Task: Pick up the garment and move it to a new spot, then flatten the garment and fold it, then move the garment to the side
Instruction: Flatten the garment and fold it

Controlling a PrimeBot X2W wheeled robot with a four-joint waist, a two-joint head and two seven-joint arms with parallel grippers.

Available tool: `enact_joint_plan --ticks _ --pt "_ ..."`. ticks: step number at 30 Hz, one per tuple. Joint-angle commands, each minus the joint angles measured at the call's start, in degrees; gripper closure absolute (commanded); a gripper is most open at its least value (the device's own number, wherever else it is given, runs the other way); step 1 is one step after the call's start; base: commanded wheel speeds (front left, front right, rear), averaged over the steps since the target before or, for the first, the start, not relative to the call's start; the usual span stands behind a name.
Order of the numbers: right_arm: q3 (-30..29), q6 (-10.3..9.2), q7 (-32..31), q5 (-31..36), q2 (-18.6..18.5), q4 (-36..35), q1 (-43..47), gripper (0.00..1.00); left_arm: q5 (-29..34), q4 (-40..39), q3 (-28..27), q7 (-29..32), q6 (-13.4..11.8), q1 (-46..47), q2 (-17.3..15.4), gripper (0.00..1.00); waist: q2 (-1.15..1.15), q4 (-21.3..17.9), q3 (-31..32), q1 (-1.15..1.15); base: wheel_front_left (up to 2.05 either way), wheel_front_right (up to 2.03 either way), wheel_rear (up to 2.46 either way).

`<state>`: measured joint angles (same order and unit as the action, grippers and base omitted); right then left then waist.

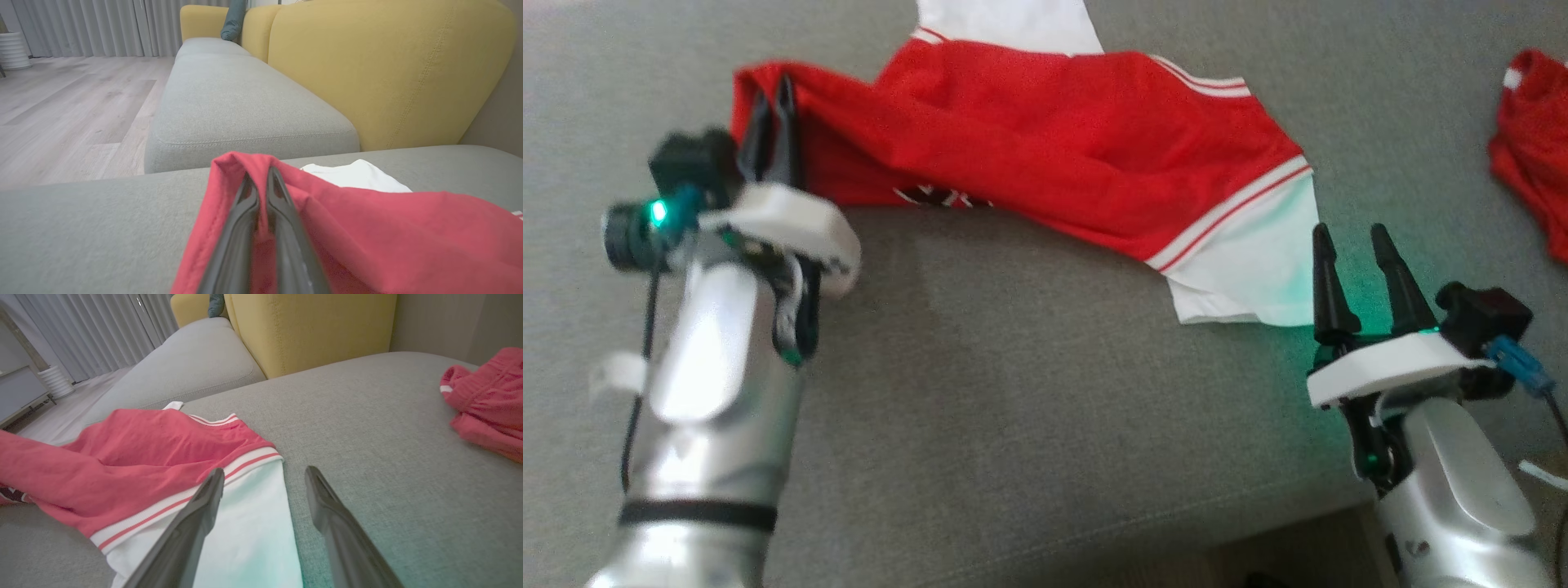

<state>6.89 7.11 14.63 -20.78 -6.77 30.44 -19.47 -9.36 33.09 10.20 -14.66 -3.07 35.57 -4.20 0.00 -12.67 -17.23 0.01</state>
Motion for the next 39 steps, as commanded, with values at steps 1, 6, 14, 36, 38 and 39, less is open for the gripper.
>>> enact_joint_plan --ticks 1,6,14,36,38,39 --pt "1.6 0.37 0.4 -0.6 0.3 -1.8 -1.8 0.00 0.7 0.2 -2.2 -0.3 -0.3 4.1 -1.7 1.00 0.00 -2.9 -3.6 -0.01 0.00 0.00 0.00" --pt "3.2 0.37 0.4 -1.2 1.1 -2.0 -3.2 0.00 1.1 6.9 -4.2 -0.3 -1.3 10.4 -1.9 0.00 0.00 -4.9 -6.5 -0.01 0.00 0.00 0.00" --pt "3.1 0.37 0.4 -1.7 1.5 -1.3 -2.9 0.00 0.5 4.9 -7.7 -0.3 -0.6 9.8 -0.5 0.00 0.00 -3.3 -6.7 -0.01 0.00 0.00 0.00" --pt "4.7 0.37 0.4 -2.3 1.8 -0.7 -3.7 0.00 -1.6 9.1 -5.3 -0.3 -0.5 4.3 1.3 0.00 0.00 -2.6 -6.8 -0.01 0.00 0.00 0.00" --pt "4.5 0.37 0.4 -2.3 1.8 -0.7 -3.7 0.00 -1.6 10.2 -6.1 -0.3 -0.9 4.7 1.3 0.00 0.00 -2.9 -6.9 -0.01 0.00 0.00 0.00" --pt "4.5 0.37 0.4 -2.3 1.8 -0.7 -3.7 0.00 -1.5 10.7 -6.3 -0.3 -0.9 4.9 1.3 0.00 0.00 -3.0 -7.0 -0.01 0.00 0.00 0.00"
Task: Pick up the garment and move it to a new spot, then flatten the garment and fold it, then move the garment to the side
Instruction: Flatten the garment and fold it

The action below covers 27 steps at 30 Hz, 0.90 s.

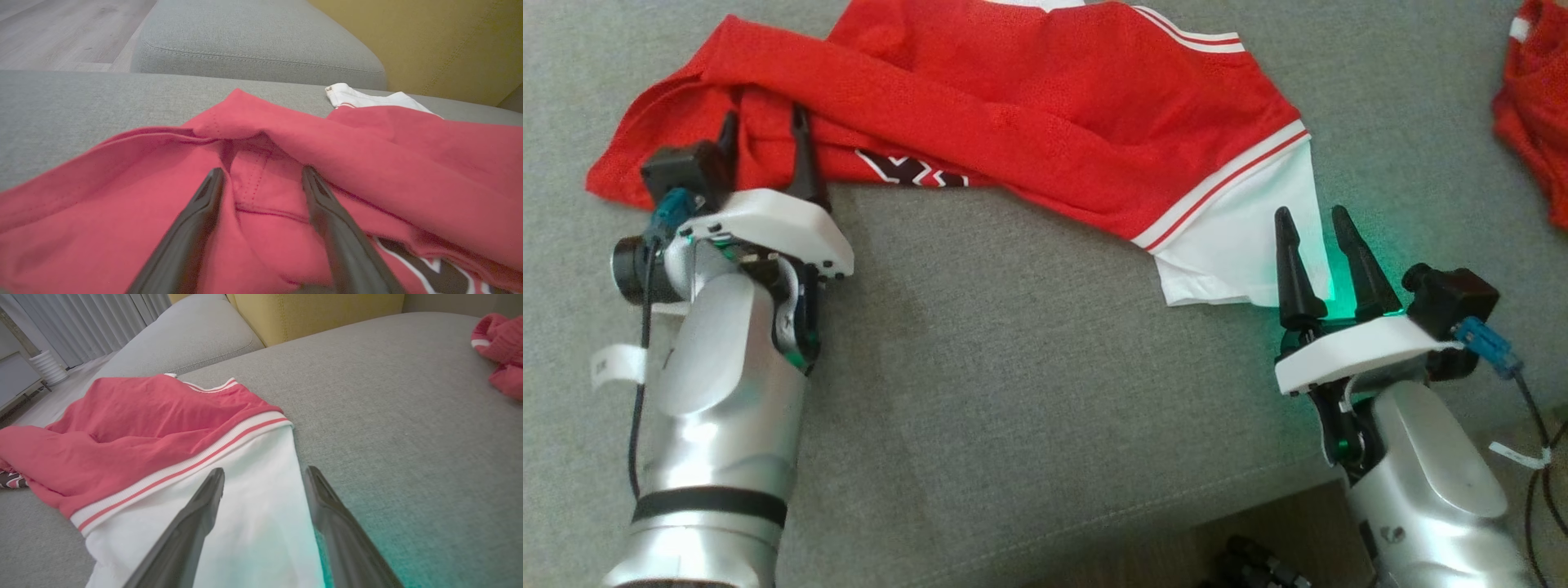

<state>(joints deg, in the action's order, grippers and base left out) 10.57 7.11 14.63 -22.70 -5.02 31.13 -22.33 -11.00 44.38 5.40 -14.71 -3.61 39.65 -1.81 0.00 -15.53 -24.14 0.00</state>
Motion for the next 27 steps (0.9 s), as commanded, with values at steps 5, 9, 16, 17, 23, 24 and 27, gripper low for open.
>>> enact_joint_plan --ticks 5,9,16,17,23,24,27 --pt "0.6 0.37 0.4 -0.3 0.2 -1.4 -0.8 0.00 1.8 -0.1 -1.0 -0.3 0.2 1.7 -1.1 0.00 0.00 -0.3 -0.3 0.00 0.00 0.00 0.00" --pt "0.5 0.37 0.4 -0.3 0.5 -1.3 -0.7 0.00 1.1 -3.0 0.8 -0.3 0.9 1.0 -1.1 0.00 0.00 -0.1 0.1 0.00 0.00 0.00 0.00" --pt "1.0 0.37 0.4 -0.4 0.8 -1.0 -0.7 0.00 -0.6 0.3 0.8 -0.3 -1.0 0.0 -1.1 0.00 0.00 -0.2 0.6 0.00 0.00 0.00 0.00" --pt "1.0 0.37 0.4 -0.4 0.8 -1.0 -0.7 0.00 -0.6 0.3 0.8 -0.3 -1.0 0.0 -1.1 0.00 0.00 -0.2 0.6 0.00 0.00 0.00 0.00" --pt "0.7 0.37 0.4 -0.4 0.6 -0.9 -0.5 0.00 -0.6 2.4 -1.0 -0.3 -1.4 0.4 -1.1 0.00 0.00 -0.3 0.7 0.00 0.00 0.00 0.00" --pt "0.8 0.37 0.4 -0.4 0.6 -0.8 -0.5 0.00 -0.5 2.8 -1.0 -0.3 -1.2 0.6 -1.1 0.00 0.00 -0.3 0.8 0.00 0.00 0.00 0.00" --pt "0.8 0.37 0.4 -0.4 0.6 -0.7 -0.6 0.00 0.2 3.7 -0.9 -0.3 -0.6 1.2 -1.1 0.76 0.00 -0.5 1.0 0.00 0.00 0.00 0.00"
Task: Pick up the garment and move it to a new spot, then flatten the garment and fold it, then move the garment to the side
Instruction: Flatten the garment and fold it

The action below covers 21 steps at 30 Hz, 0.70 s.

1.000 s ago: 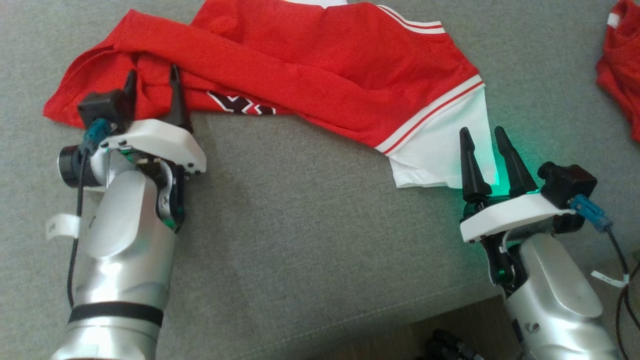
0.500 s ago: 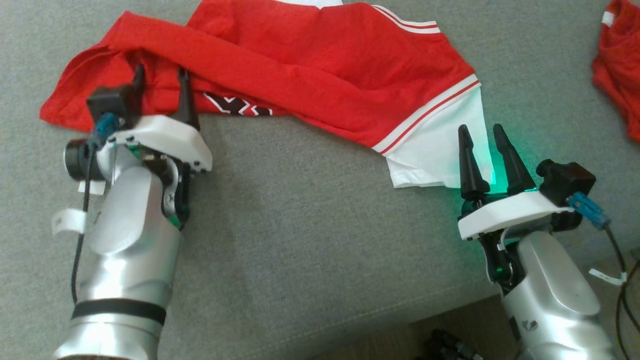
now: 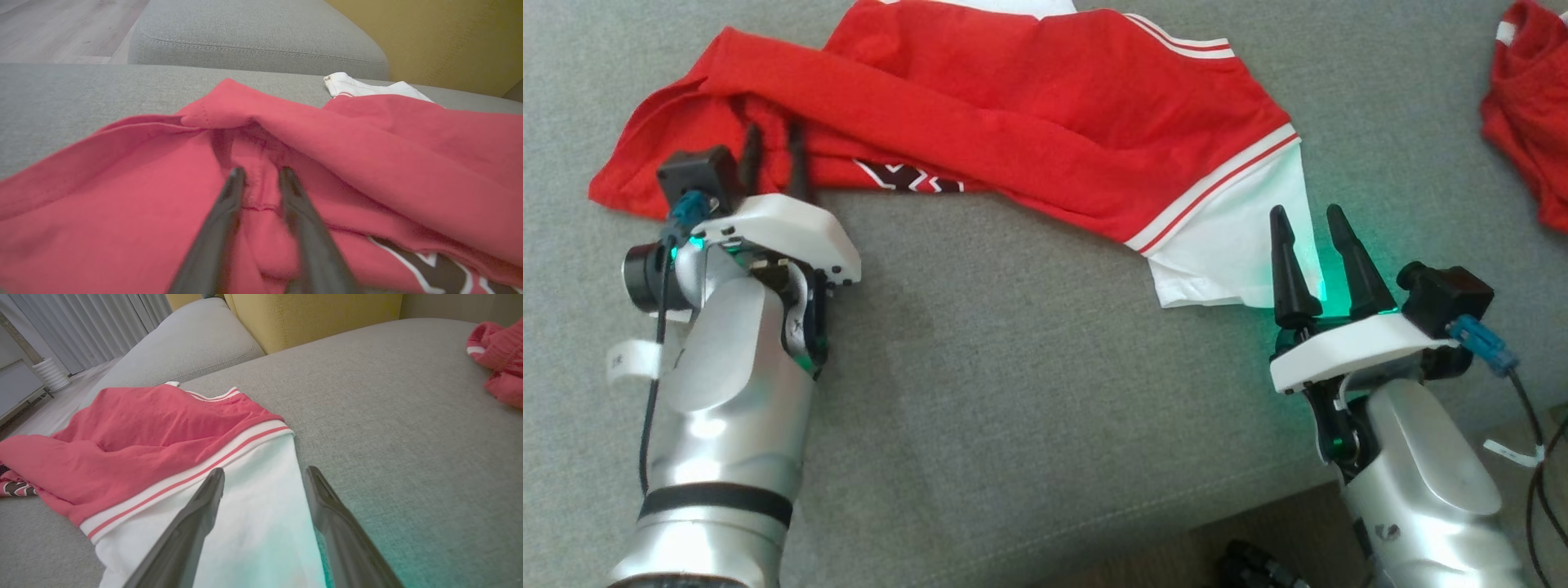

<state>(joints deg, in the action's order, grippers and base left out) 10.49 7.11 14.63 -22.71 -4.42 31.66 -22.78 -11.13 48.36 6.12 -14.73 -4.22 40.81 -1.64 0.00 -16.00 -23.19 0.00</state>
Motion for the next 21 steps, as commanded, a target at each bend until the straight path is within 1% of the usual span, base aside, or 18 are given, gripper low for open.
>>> enact_joint_plan --ticks 1,6,9,15,18,21 --pt "1.0 0.37 0.4 -0.3 0.1 -1.3 -0.2 0.00 0.5 -0.2 -1.6 -0.3 0.1 0.2 -1.2 1.00 0.00 0.0 0.1 0.00 0.00 0.00 0.00" --pt "0.9 0.37 0.4 -0.3 0.2 -0.9 -0.1 0.00 0.9 -0.2 -1.9 -0.3 0.5 0.0 -1.2 1.00 0.00 0.0 1.1 0.00 0.00 0.00 0.00" --pt "0.1 0.37 0.4 -0.2 0.1 -0.5 0.6 0.00 0.8 -2.8 -1.6 -0.3 0.7 -0.9 -1.2 1.00 0.00 1.0 2.6 0.00 0.00 0.00 0.00" --pt "-1.4 0.37 0.4 0.1 -0.5 0.3 3.2 0.00 -2.6 -9.6 1.6 -0.3 1.0 -6.1 -1.2 1.00 0.00 5.5 8.3 0.00 0.00 0.00 0.00" --pt "-1.9 0.37 0.4 0.3 -0.5 0.7 4.6 0.00 -4.6 -13.4 3.1 -0.3 0.2 -10.3 -1.2 1.00 0.00 8.1 11.6 0.00 0.00 0.00 0.00" --pt "-2.0 0.37 0.4 0.7 -0.3 1.0 5.7 0.00 -6.1 -16.9 3.3 -0.3 -1.1 -15.5 -1.2 1.00 0.00 10.1 14.3 0.00 0.00 0.00 0.00"
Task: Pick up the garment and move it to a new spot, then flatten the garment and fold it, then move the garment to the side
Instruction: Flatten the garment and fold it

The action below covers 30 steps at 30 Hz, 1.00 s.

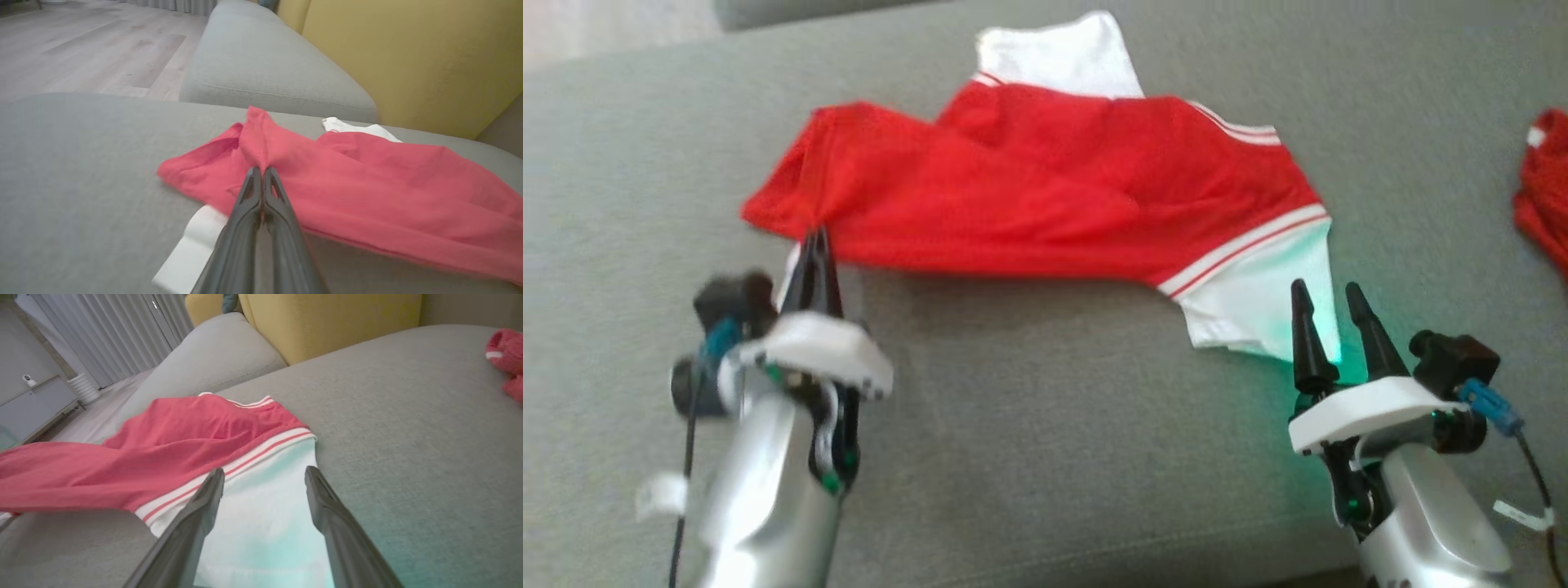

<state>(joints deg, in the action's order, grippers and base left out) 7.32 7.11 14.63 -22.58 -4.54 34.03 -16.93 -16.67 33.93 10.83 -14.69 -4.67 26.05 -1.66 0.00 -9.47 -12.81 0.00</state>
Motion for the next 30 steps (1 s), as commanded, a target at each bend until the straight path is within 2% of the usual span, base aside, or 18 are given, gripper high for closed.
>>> enact_joint_plan --ticks 1,7,8,10,11,12,22,30 --pt "1.4 0.37 0.4 0.6 -0.1 -1.3 0.2 0.00 -0.9 -3.4 -1.7 -0.3 -1.2 -2.7 -1.2 1.00 0.00 4.0 4.6 0.00 0.00 0.00 0.00" --pt "0.9 0.37 0.4 1.5 0.3 -1.7 2.1 0.00 -1.8 -6.4 -4.4 -0.3 -3.3 -12.1 -1.2 1.00 0.00 5.9 7.8 0.00 0.00 0.00 0.00" --pt "0.8 0.37 0.4 1.8 0.4 -1.8 2.6 0.00 -1.6 -6.4 -4.8 -0.3 -3.5 -13.0 -1.2 0.96 0.00 6.0 8.1 0.00 0.00 0.00 0.00" --pt "0.6 0.37 0.4 3.0 0.5 -2.0 3.2 0.00 -1.3 -6.0 -5.4 -0.3 -3.7 -14.3 -1.2 0.59 0.00 6.2 8.7 0.00 0.00 0.00 0.00" --pt "0.5 0.37 0.4 3.6 0.6 -2.1 3.5 0.00 -1.2 -5.4 -5.6 -0.3 -3.8 -14.9 -1.2 0.09 0.00 6.2 9.0 0.00 0.00 0.00 0.00" --pt "0.3 0.37 0.4 4.3 0.6 -2.5 3.7 0.00 -1.1 -5.2 -5.9 -0.3 -3.9 -15.3 -1.2 0.00 0.00 6.1 9.1 0.00 0.00 0.00 0.00" --pt "0.1 0.37 0.4 11.7 1.4 -7.8 6.2 0.00 5.9 -7.3 -6.8 -0.3 -4.3 -19.8 -1.2 0.00 0.00 4.9 11.0 0.00 0.00 0.00 0.00" --pt "1.1 0.37 0.4 13.3 1.6 -6.8 6.8 0.00 5.9 -7.6 -6.3 -0.3 -3.9 -19.8 -1.2 0.00 0.00 5.2 10.0 0.00 0.00 0.00 0.00"
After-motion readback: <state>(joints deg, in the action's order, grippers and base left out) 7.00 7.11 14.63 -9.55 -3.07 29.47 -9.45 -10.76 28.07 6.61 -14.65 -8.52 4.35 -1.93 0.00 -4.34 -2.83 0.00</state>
